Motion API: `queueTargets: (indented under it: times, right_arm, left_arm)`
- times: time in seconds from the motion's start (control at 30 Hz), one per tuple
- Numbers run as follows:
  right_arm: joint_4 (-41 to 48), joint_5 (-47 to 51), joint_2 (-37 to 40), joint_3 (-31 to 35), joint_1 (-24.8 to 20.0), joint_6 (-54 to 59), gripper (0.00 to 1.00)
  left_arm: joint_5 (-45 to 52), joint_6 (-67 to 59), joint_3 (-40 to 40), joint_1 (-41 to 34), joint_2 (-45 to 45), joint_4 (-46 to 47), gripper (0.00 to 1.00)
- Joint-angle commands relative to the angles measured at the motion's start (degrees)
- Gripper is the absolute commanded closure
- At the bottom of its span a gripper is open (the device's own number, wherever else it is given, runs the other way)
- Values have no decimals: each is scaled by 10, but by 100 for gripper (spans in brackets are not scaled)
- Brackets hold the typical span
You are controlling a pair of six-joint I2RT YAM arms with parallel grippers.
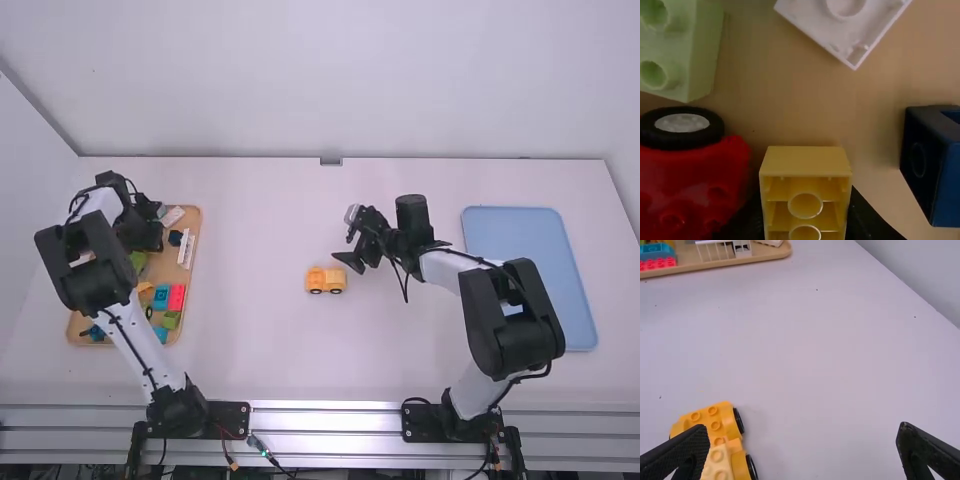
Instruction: Assemble lego blocks to make yellow taxi
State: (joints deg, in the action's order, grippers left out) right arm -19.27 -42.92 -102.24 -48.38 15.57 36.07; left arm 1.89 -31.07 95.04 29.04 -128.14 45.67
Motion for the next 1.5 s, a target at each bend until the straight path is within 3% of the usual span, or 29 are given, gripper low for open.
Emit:
queueTargets:
  times: [0.0, 0.23, 0.47, 0.77, 0.93, 1.03, 1.2, 1.47]
  right_arm:
    - [0, -7, 11, -11, -2, -3, 1]
    - [-1, -7, 11, -11, -2, -3, 1]
    - [-23, -7, 11, -11, 15, -28, 1]
    - [-97, 3, 11, -11, 44, -120, 1]
    - [-139, 3, 11, -11, 42, -177, 1]
    - [-172, -37, 11, -11, 34, -210, 1]
    - [-249, -145, -13, -21, 14, -263, 1]
    - [-257, -350, -124, -141, 14, -325, 0]
  left_arm:
    - [2, 17, 20, -2, -3, 21, 90]
    - [36, 58, 86, -2, 6, 64, 92]
    - [104, 57, 77, -8, 58, 50, 95]
    - [108, 58, -62, -71, 185, -84, 98]
    - [146, 54, -169, -120, 267, -145, 86]
    - [240, 20, -215, -148, 297, -171, 81]
    - [386, -30, -258, -201, 308, -200, 91]
    - [433, -34, -293, -288, 308, -265, 96]
